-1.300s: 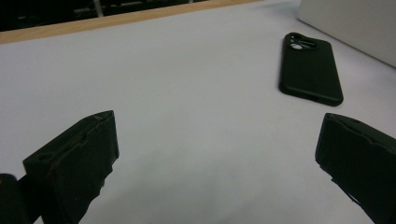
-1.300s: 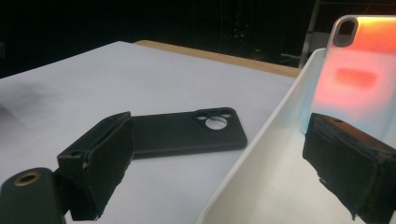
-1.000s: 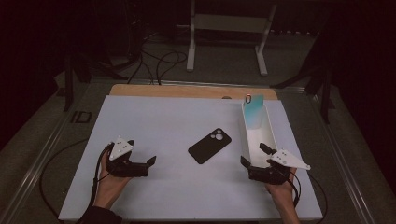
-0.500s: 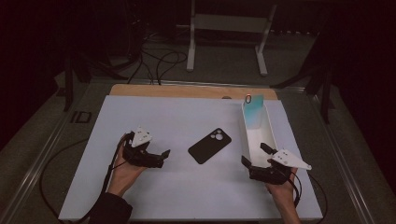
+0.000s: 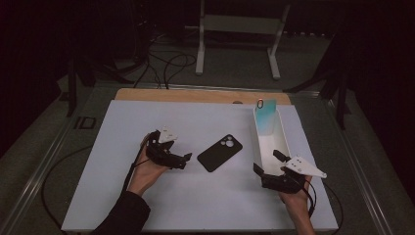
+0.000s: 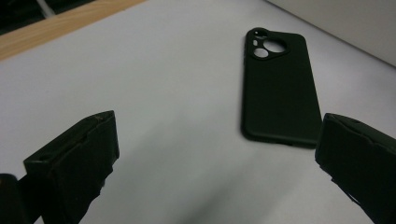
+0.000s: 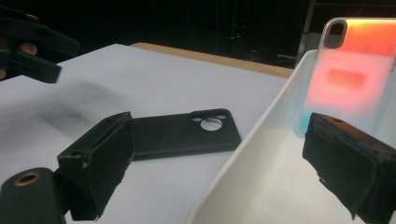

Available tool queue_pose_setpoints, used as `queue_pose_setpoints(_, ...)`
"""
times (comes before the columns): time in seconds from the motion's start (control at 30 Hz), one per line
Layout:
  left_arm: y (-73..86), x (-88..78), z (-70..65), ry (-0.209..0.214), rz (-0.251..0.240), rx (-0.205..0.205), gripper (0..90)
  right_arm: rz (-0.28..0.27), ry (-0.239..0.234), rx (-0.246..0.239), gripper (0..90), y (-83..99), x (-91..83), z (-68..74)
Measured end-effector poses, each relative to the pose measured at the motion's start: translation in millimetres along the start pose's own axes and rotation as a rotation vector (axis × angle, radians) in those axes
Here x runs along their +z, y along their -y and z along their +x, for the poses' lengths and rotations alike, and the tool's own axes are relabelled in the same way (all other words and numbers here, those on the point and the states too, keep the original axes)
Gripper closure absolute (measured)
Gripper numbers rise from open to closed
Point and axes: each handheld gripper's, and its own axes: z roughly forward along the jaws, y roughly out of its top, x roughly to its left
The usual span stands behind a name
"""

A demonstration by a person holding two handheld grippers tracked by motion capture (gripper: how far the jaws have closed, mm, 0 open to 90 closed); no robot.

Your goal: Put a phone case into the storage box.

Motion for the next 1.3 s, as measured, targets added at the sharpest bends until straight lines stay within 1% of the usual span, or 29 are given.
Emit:
queue_pose_setpoints(0.17, -8.1, 16.0, -3.8, 0.022, 0.025, 0.0, 0.3, 0.001, 0.002, 0.002, 9.0, 0.2, 0.1, -0.5)
queue_pose_setpoints(0.37, -12.1, 34.8, -9.2, 0.046, 0.065, 0.012, 0.5, 0.001, 0.002, 0.004, 9.0, 0.5, 0.1, -0.7)
queue_pose_setpoints(0.47, -13.5, 41.6, -12.2, 0.056, 0.077, 0.015, 0.6, 0.002, 0.001, 0.007, 9.0, 0.3, -0.2, -0.9)
queue_pose_setpoints(0.5, -13.5, 41.6, -12.2, 0.056, 0.077, 0.015, 0.6, 0.002, 0.001, 0.007, 9.0, 0.3, -0.2, -0.9)
queue_pose_setpoints(0.6, -16.8, 50.6, -16.2, 0.064, 0.093, 0.02, 0.6, 0.002, 0.001, 0.005, 9.0, 0.5, 0.1, -0.6)
queue_pose_setpoints(0.7, -18.3, 54.3, -17.9, 0.07, 0.097, 0.02, 0.6, 0.002, 0.001, 0.004, 9.0, 0.5, 0.1, -0.6)
queue_pose_setpoints(0.9, -21.5, 69.4, -24.6, 0.093, 0.141, 0.028, 0.6, 0.002, 0.002, 0.006, 9.0, 0.5, 0.0, -0.6)
queue_pose_setpoints(1.03, -21.3, 75.4, -28.5, 0.105, 0.155, 0.035, 0.7, 0.001, 0.001, 0.006, 9.0, 0.6, -0.4, -0.9)
queue_pose_setpoints(1.07, -21.3, 79.6, -30.8, 0.111, 0.164, 0.031, 0.8, 0.002, 0.002, 0.006, 9.0, 0.7, -0.3, -1.1)
queue_pose_setpoints(1.1, -21.3, 79.6, -30.8, 0.111, 0.164, 0.031, 0.8, 0.002, 0.002, 0.006, 9.0, 0.7, -0.3, -1.1)
queue_pose_setpoints(1.2, -22.5, 88.0, -35.5, 0.12, 0.183, 0.037, 1.2, 0.002, 0.002, 0.004, 9.0, 0.7, 0.0, -0.6)
queue_pose_setpoints(1.3, -23.4, 92.1, -38.5, 0.126, 0.189, 0.042, 1.8, 0.002, 0.002, 0.004, 9.0, 0.9, 0.1, -0.8)
